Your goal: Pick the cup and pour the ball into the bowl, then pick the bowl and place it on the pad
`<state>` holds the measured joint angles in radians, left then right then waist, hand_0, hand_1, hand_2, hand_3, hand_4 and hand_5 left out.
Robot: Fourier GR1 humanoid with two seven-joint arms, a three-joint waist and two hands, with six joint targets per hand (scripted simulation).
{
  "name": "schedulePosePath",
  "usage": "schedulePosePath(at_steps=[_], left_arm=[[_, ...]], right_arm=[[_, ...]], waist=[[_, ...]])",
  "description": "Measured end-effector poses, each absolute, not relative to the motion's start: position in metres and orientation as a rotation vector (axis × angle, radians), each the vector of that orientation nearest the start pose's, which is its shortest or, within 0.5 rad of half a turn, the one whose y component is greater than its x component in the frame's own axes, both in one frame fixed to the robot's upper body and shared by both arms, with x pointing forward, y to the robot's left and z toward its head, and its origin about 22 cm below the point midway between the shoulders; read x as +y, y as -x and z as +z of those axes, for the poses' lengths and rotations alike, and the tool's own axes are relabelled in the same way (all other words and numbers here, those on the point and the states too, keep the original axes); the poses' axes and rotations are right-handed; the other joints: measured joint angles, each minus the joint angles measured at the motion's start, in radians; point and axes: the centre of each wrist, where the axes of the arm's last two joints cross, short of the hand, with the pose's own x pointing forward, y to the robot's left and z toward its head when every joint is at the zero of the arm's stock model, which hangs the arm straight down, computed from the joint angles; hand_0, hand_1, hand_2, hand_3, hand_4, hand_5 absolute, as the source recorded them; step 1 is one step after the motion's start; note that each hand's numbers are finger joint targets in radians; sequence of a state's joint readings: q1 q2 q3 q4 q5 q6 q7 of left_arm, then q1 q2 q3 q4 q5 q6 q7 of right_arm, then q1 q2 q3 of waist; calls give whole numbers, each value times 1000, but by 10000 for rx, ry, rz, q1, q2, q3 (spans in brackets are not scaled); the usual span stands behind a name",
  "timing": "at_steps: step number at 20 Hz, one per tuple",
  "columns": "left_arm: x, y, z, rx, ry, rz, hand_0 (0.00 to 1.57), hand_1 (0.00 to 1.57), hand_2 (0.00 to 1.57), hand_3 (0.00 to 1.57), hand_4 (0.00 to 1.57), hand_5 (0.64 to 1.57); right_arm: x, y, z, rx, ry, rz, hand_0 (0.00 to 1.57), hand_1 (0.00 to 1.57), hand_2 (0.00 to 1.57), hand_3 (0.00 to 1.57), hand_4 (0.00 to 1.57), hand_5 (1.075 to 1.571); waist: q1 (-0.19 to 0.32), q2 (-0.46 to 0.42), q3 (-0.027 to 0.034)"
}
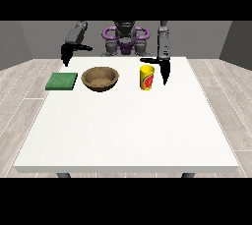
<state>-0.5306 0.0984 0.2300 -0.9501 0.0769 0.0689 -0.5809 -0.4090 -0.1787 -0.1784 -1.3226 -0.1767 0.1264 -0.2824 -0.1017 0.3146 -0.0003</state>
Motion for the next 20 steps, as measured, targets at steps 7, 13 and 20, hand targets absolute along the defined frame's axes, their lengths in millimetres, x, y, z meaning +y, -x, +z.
schedulePosePath(at_steps=[7, 13, 20], left_arm=[[255, -374, -5, -20303, -1675, 1146, 0, 0, 0, 0, 0, 1317], [252, -386, -3, -20722, -2246, 1301, 661, 661, 865, 0, 0, 1427], [263, -372, -2, -21492, -5350, 955, 1320, 1320, 1571, 1571, 1039, 1542]], right_arm=[[-293, -341, 76, -20362, -1176, 519, 0, 0, 0, 0, 0, 1568], [-306, -345, 98, -20859, -1189, 891, 0, 0, 0, 0, 0, 1569], [-313, -349, 125, -21543, -1364, 1344, 0, 0, 0, 378, 0, 1569]], waist=[[-414, 346, -2], [-834, 976, 13], [-1374, 1418, 284]])
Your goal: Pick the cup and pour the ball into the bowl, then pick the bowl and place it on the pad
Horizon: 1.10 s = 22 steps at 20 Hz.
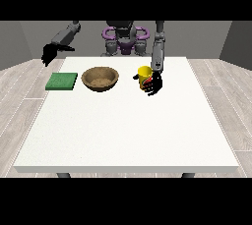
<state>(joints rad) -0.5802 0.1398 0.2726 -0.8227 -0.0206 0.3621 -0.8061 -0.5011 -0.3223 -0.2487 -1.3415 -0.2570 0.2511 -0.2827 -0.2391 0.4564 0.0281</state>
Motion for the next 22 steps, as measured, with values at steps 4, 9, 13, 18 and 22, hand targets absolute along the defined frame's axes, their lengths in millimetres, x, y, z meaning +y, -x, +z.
schedulePosePath(at_steps=[4, 9, 13, 18, 22], left_arm=[[271, -374, 5, -21288, -6580, 464, 1317, 1317, 1571, 1571, 1066, 1541], [275, -373, 3, -19804, -8555, -1186, 1364, 1364, 1571, 1571, 1022, 1534], [256, -376, 4, -18998, -10077, -2975, 1351, 1351, 1571, 1571, 993, 1554], [216, -382, -2, -18064, -11287, -5297, 1360, 1360, 1571, 1571, 968, 1559], [166, -382, -5, -17527, -11269, -6871, 1341, 1341, 1571, 1571, 938, 1561]], right_arm=[[-321, -350, 128, -21540, -1388, 1389, 0, 0, 0, 400, 0, 1569], [-332, -349, 97, -20283, -1397, 1143, 0, 0, 214, 380, 0, 1570], [-335, -351, 75, -19390, -1295, 963, 0, 0, 289, 312, 299, 1567], [-346, -349, 51, -18469, -1200, 730, 0, 0, 122, 298, 472, 1565], [-370, -337, 27, -17787, -833, 149, 0, 0, 130, 231, 641, 1554]], waist=[[-138, -9, -82], [-151, -1213, -199], [-46, -2139, -208], [81, -3071, -213], [664, -3730, -237]])
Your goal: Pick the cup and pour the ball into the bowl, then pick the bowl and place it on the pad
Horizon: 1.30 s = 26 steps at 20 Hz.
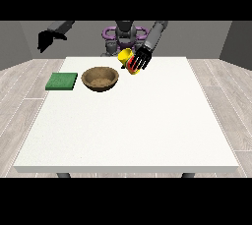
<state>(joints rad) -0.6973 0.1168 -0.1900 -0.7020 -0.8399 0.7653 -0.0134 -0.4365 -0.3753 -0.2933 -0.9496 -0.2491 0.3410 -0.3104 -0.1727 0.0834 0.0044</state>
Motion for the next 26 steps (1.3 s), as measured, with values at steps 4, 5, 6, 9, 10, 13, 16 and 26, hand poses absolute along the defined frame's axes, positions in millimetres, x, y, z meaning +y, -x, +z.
schedulePosePath(at_steps=[4, 5, 6, 9, 10, 13, 16, 26], left_arm=[[113, -383, 2, -17254, -11631, -8477, 1150, 1150, 1571, 1571, 792, 1561], [102, -382, 5, -17132, -11748, -8903, 968, 968, 1571, 1571, 809, 1562], [93, -384, 10, -17040, -11917, -9433, 763, 763, 1571, 1571, 800, 1564], [69, -386, 25, -16642, -12696, -11109, 543, 543, 1571, 1571, 758, 1571], [62, -387, 30, -16476, -13011, -11687, 681, 681, 1571, 1571, 782, 1569], [40, -389, 49, -16063, -13771, -13813, 488, 488, 1571, 1571, 1136, 1451], [21, -386, 63, -15425, -14527, -15872, 905, 905, 1571, 1571, 1252, 1364], [-9, -376, 76, -12859, -18184, -21420, 1506, 1506, 1571, 1571, 1215, 1460]], right_arm=[[-375, -333, 13, -17409, -709, -56, 0, 0, 157, 209, 700, 1543], [-374, -333, 9, -17328, -719, -84, 0, 0, 124, 129, 713, 1544], [-376, -332, 6, -17202, -627, -144, 0, 0, 102, 160, 716, 1543], [-379, -328, -3, -16809, -586, -215, 0, 0, 158, 266, 730, 1540], [-379, -326, -8, -16703, -645, -204, 0, 0, 171, 326, 730, 1540], [-376, -327, -13, -16563, -708, -224, 0, 0, 0, 240, 739, 1538], [-375, -330, -14, -16558, -826, -73, 0, 0, 75, 242, 748, 1536], [-394, -323, -17, -16438, -336, -428, 0, 0, 0, 253, 764, 1541]], waist=[[175, -340, -5], [166, -434, -5], [241, -553, -7], [320, -923, -7], [289, -1020, -7], [245, -1145, -2], [121, -1112, -4], [702, -1208, -25]])
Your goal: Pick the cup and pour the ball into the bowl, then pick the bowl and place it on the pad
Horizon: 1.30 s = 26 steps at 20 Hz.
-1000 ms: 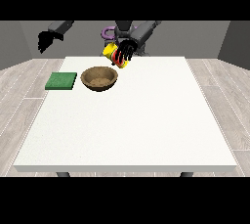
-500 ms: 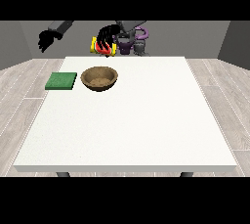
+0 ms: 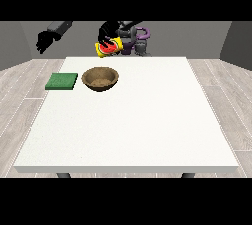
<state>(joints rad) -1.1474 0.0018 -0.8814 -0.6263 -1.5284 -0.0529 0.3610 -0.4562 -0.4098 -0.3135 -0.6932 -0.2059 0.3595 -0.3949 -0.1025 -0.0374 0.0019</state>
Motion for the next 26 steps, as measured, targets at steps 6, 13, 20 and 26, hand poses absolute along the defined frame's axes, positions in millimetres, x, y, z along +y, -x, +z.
schedulePosePath(at_steps=[6, 13, 20, 26], left_arm=[[-11, -373, 86, 13688, 18863, 22115, 1503, 1503, 1571, 1571, 1174, 1462], [13, -380, 105, 22946, 20198, 21229, 489, 489, 1571, 1571, 950, 1567], [40, -372, 115, 32864, 18339, 15054, 1353, 1353, 1571, 1571, 962, 1531], [68, -357, 109, 38447, 14417, 8975, 1084, 1084, 1240, 1184, 871, 1545]], right_arm=[[-394, -324, -15, -16549, -281, -538, 0, 0, 0, 298, 759, 1540], [-399, -318, -20, -16406, -123, -1040, 0, 0, 212, 253, 751, 1556], [-361, -347, -9, -16430, -546, -1256, 0, 0, 0, 0, 734, 1569], [-319, -364, -8, -15608, -723, -1689, 0, 0, 0, 0, 603, 1571]], waist=[[245, 21, -17], [934, 63, -61], [1033, 853, -84], [1264, 1226, -75]])
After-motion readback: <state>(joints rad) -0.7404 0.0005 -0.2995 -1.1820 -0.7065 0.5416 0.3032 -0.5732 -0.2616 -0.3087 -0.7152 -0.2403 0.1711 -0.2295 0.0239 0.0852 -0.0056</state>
